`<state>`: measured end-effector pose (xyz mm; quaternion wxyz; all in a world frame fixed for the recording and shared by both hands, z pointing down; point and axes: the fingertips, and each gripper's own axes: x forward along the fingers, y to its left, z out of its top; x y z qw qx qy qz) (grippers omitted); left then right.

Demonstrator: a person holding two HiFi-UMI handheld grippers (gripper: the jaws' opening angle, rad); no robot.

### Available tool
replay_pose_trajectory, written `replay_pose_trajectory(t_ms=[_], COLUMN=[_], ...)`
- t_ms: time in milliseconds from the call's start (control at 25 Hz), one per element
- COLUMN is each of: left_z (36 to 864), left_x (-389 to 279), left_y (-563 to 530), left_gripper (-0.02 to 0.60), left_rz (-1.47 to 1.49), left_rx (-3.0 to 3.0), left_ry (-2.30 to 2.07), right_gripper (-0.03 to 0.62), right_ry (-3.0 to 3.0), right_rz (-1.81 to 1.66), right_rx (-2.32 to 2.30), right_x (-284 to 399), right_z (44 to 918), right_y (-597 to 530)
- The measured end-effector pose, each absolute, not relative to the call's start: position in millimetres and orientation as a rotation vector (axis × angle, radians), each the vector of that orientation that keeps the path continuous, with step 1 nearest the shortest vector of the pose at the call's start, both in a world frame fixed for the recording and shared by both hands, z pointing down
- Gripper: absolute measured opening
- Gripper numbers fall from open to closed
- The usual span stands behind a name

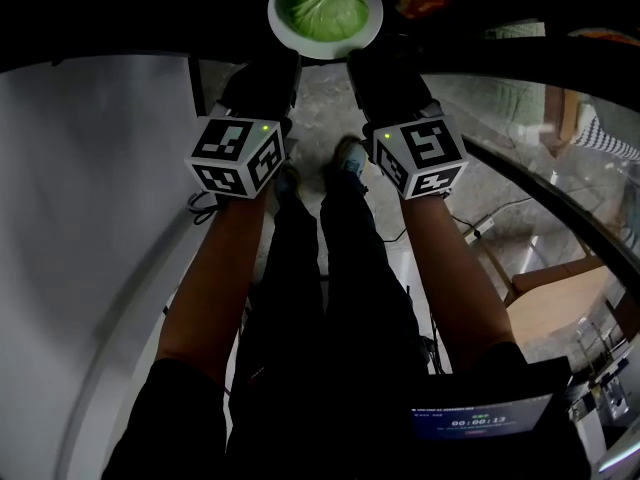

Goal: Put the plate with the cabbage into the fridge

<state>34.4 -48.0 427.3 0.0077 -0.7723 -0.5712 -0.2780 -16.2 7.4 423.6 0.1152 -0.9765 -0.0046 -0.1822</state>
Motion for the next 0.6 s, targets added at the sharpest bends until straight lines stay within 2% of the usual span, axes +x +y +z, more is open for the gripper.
replay_pose_trajectory(t_ms=[600], left_z=[423], left_x=[49], left_y=[-34], left_gripper=[0.003], left_rz=[-0.888], left_rx=[-2.415], left_ry=[-1.785], right_gripper=[0.006], right_ry=[-0.016], right_rz=[-0.532], right_rx=[-2.857], right_x=[1], right_z=[419], right_y=[23])
